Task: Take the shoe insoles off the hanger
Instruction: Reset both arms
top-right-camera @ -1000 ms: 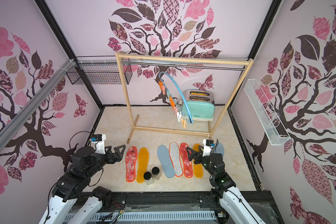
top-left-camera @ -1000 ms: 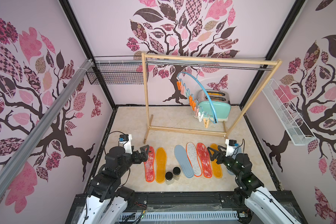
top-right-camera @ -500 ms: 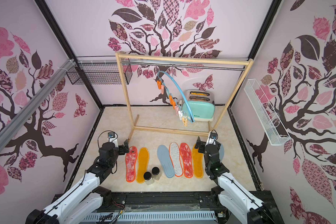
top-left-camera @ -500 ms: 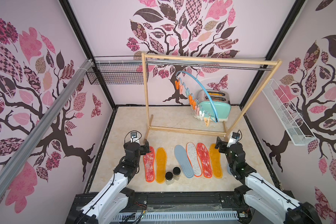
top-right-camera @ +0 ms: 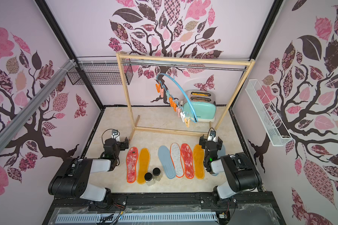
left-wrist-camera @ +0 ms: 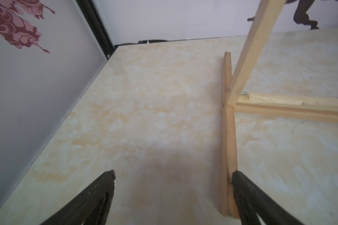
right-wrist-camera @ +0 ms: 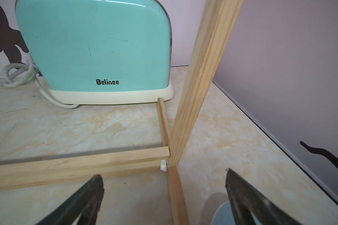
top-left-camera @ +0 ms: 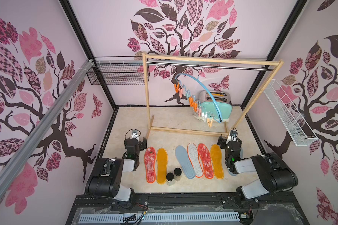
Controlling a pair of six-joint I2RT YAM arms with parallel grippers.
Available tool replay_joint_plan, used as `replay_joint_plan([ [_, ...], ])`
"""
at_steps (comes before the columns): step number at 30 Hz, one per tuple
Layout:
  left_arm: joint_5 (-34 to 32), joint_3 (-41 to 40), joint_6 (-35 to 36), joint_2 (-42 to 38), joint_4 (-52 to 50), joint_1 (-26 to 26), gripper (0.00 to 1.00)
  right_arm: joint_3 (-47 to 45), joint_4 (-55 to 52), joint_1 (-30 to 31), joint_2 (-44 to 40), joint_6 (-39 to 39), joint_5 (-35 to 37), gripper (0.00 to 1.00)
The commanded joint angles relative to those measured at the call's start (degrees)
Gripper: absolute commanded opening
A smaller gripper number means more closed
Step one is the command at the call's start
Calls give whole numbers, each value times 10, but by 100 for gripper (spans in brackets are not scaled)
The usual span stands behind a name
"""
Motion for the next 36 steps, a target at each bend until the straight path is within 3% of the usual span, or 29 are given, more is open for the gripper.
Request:
replay_joint_plan([
  [1, 64, -25, 3, 27, 116, 13, 98, -4, 83, -5, 18, -25, -44, 100],
  [3, 69, -46, 10, 22, 147, 8, 98, 7, 95, -5, 39, -21, -25, 100],
  [5, 62, -37, 10, 32, 145, 7, 98, 30, 23, -14, 22, -6, -29, 100],
  [7, 31, 7, -8, 29, 54, 10, 98, 73, -86, -37, 7, 23, -46, 100],
  [10, 74, 30, -32, 31, 16, 42, 98, 89, -123, -68, 3, 45, -91, 99],
  [36, 83, 39, -34, 37, 6, 46, 98, 86, -115, -67, 2, 44, -90, 99],
])
